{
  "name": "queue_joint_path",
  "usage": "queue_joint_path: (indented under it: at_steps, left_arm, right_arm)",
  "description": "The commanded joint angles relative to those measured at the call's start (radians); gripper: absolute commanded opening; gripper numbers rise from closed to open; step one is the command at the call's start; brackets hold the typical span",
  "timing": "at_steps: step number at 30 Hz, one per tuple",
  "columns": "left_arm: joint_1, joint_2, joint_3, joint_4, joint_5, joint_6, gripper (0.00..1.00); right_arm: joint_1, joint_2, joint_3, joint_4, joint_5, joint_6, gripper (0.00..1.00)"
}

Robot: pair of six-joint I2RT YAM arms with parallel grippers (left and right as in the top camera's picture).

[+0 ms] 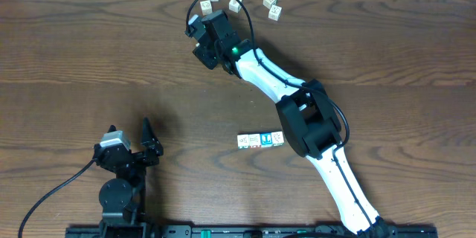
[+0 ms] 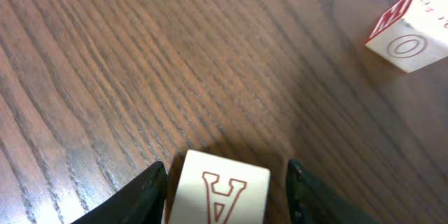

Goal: Lift 5 blocks

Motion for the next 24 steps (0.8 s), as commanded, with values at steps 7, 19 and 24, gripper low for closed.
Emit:
queue_joint_path:
  at_steps: [7, 19, 24]
  left_arm:
    - [-0.002, -0.005, -0.024, -0.030, -0.009, 0.006, 0.79]
    - [-0.002, -0.005, -0.024, -0.030, -0.009, 0.006, 0.79]
    - [-0.002, -0.005, -0.024, -0.030, -0.009, 0.006, 0.79]
  right_arm:
    - [0.015, 0.019, 0.063, -0.024, 0.019, 0.016, 0.47]
    - [0.015, 0.019, 0.086, -0.083, 0.040, 0.016, 0.43]
    - [0.015, 0.018, 0.086, -0.093, 0.042, 0.016, 0.36]
